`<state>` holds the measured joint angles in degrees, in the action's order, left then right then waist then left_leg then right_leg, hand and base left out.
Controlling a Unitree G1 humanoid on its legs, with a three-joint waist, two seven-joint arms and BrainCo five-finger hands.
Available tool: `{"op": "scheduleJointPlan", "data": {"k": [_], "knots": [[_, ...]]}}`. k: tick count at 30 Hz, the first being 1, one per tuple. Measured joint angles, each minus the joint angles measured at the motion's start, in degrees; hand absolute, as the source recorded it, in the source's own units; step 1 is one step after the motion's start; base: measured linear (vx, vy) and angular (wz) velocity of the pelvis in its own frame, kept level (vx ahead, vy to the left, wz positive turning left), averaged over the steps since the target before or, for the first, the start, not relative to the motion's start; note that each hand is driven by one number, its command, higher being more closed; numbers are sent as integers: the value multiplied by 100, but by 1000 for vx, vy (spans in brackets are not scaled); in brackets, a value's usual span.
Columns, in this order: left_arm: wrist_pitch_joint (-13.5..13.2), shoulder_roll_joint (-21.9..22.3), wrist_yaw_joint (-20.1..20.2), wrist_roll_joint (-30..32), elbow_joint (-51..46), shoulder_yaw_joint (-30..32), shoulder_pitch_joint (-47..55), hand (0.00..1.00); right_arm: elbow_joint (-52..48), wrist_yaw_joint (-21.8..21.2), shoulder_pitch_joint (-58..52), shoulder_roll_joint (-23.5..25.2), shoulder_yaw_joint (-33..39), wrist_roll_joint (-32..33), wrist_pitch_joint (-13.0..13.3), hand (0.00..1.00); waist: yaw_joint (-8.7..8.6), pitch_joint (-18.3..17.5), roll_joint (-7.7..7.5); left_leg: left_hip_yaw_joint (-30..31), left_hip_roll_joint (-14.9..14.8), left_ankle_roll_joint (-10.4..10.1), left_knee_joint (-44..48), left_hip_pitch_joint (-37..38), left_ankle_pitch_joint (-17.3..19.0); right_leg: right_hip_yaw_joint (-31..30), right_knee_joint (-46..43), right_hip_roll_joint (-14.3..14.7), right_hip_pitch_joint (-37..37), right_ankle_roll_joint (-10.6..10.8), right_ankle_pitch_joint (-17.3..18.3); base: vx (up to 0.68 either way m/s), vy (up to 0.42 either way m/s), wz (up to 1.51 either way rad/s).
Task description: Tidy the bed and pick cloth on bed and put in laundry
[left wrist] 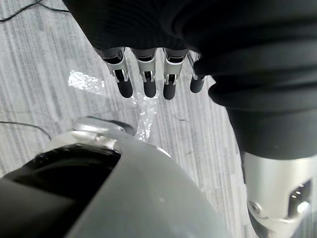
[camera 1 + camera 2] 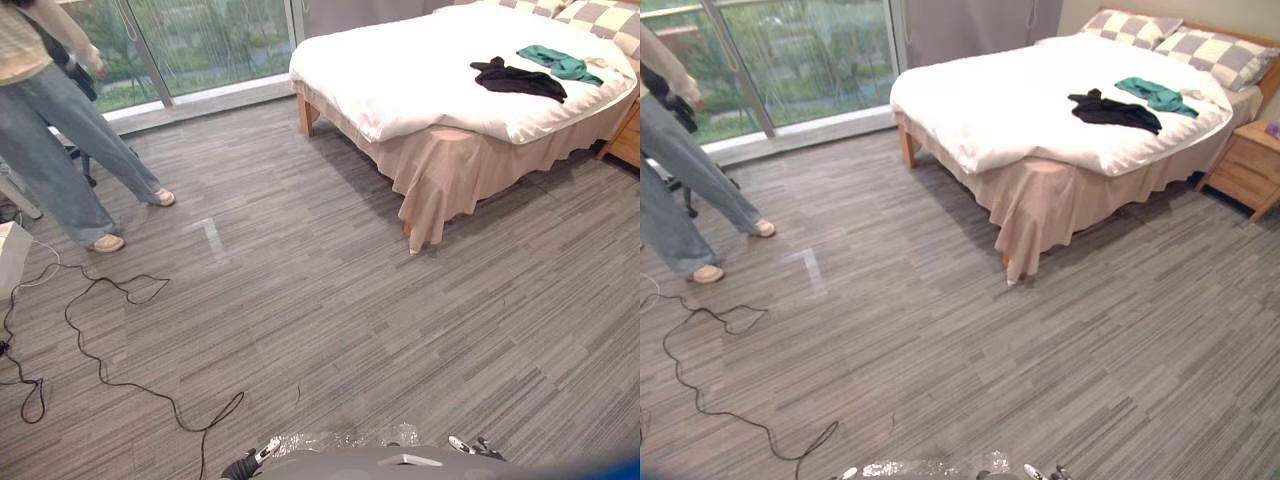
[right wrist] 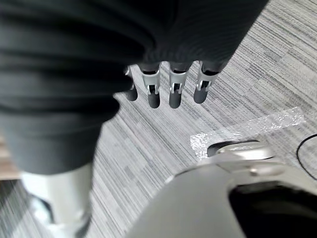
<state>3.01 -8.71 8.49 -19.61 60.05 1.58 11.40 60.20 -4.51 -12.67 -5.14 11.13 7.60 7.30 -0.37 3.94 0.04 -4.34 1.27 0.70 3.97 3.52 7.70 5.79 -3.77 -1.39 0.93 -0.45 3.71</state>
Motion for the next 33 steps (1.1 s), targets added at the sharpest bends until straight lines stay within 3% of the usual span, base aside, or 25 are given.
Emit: {"op": "scheduleJointPlan", "data": {"k": [9, 15, 19, 26, 28, 30, 33], "knots": [[-355, 37, -235, 351, 79, 140, -222, 0, 39, -5, 255, 134, 198, 0, 1, 0, 0, 256, -45, -158, -16, -78, -241, 441, -9, 145, 587, 25, 587, 234, -162, 93, 19, -2], [-229, 48, -184, 919, 75, 181, -395, 0, 40, -58, 289, 211, 431, -3, 0, 0, -18, 297, -37, -147, -16, -79, -375, 562, -9, 300, 602, 29, 669, 270, -144, 24, -9, 4], [-263, 46, -253, 1485, 74, 149, -506, 0, 42, -110, 365, 224, 437, 12, 4, 0, -22, 399, -55, -155, -32, -104, -388, 762, 6, 319, 530, 28, 866, 404, -56, -2, -14, 2], [-538, 21, -365, 1571, 73, -68, -518, 0, 32, -134, 392, 224, 417, 131, 70, 0, -20, 427, -39, -326, -46, -189, -387, 834, 58, 283, 477, 31, 839, 399, -47, -29, -16, -6], [-621, -1, -434, 1575, 63, -159, -513, 0, 21, -134, 392, 226, 405, 136, 123, 0, -14, 436, -48, -442, -44, -219, -384, 809, 79, 231, 381, 23, 718, 313, 3, -70, -22, -26], [-621, -34, -475, 1577, 37, -176, -524, 0, -28, -134, 394, 249, 388, 144, 148, 0, -18, 475, -95, -507, -33, -256, -341, 705, 121, 174, 138, 3, 507, 129, 147, -69, -25, -24], [-609, -189, -492, 1576, -27, -366, -642, 0, -170, -85, 396, 276, 245, 238, 286, 0, -28, 628, -223, -691, -65, -161, 246, 254, 383, 77, -936, -81, -233, 80, 620, -58, -48, -25]]}}
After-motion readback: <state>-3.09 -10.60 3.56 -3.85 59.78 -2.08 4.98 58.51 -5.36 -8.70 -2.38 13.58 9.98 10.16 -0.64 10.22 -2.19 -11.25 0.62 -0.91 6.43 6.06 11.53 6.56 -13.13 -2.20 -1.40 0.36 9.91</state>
